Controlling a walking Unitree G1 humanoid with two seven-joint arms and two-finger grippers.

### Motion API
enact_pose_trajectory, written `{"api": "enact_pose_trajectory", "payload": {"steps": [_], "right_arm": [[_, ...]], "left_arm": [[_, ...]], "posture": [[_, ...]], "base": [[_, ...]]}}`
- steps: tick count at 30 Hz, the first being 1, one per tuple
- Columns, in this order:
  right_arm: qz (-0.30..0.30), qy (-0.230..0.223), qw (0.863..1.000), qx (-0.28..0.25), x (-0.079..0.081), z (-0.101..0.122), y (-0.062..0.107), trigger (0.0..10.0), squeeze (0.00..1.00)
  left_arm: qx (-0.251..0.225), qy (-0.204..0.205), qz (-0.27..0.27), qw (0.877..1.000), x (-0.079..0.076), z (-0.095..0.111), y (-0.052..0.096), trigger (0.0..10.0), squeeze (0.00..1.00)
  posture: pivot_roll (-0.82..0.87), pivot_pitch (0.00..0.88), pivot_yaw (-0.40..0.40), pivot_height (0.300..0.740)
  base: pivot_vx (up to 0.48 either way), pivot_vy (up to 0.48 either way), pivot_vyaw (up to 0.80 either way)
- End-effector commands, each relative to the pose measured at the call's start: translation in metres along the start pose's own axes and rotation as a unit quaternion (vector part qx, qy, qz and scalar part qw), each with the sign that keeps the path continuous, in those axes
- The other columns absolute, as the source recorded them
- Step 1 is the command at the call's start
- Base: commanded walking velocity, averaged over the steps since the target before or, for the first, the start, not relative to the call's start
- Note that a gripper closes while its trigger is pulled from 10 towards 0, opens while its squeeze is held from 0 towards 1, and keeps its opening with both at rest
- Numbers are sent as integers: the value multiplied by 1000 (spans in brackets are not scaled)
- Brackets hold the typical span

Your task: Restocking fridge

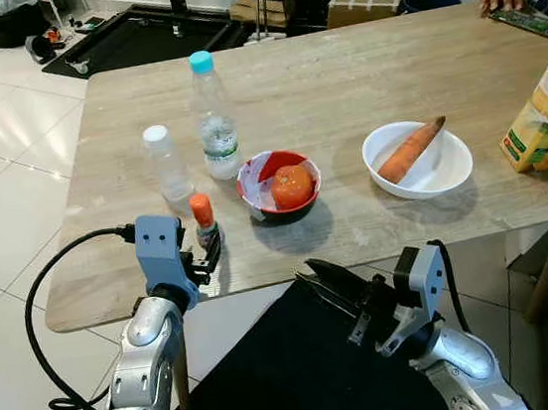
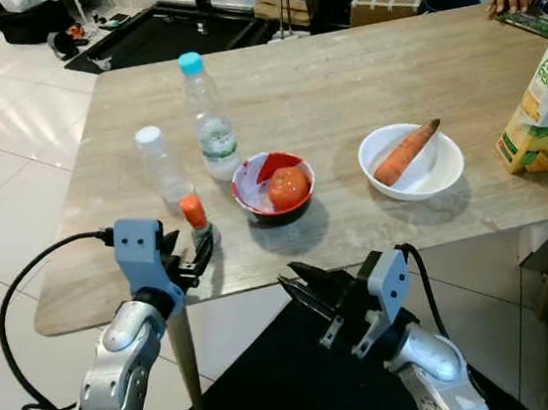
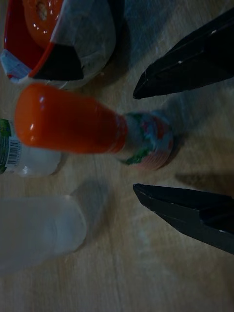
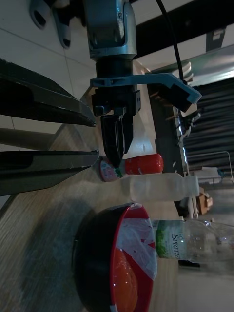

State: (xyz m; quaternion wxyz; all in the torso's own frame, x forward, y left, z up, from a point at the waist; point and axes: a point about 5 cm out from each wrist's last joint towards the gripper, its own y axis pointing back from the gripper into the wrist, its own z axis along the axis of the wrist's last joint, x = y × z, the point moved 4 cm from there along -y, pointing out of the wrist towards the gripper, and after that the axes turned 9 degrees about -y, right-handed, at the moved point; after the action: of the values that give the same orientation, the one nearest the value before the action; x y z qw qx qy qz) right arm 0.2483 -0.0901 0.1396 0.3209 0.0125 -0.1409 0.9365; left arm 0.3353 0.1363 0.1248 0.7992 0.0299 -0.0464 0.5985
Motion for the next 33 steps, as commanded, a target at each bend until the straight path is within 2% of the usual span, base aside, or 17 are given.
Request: {"api": "enact_pose_trajectory", "payload": {"steps": [1, 22, 28, 29, 32, 33], "right_arm": [[-4, 1, 1000, 6, -1, -3, 3, 10000, 0], [3, -2, 1000, 10, 1, -4, 3, 10000, 0], [37, -18, 999, 18, 11, -5, 0, 10000, 0], [47, -22, 998, 20, 14, -6, 0, 10000, 0], [54, -24, 998, 22, 17, -6, -1, 10000, 0], [55, -25, 998, 22, 17, -7, -1, 10000, 0]], "left_arm": [[8, 0, 0, 1000, -2, -5, 3, 10000, 0], [-7, 7, -18, 1000, -10, -2, 10, 10000, 0], [-29, 21, -64, 997, -24, 5, 21, 10000, 0], [-37, 23, -82, 996, -30, 8, 29, 10000, 0], [-43, 10, -77, 996, -28, 9, 35, 10000, 0], [-44, -3, -61, 997, -23, 9, 36, 10000, 0]], "posture": [[-126, 152, 49, 740], [-123, 156, 46, 740], [-122, 151, 45, 740], [-120, 150, 45, 740], [-120, 148, 44, 740], [-118, 146, 42, 740]], "base": [[0, -480, 0], [0, 0, 0], [0, 0, 0], [0, 0, 0], [0, 0, 0], [0, 0, 0]]}}
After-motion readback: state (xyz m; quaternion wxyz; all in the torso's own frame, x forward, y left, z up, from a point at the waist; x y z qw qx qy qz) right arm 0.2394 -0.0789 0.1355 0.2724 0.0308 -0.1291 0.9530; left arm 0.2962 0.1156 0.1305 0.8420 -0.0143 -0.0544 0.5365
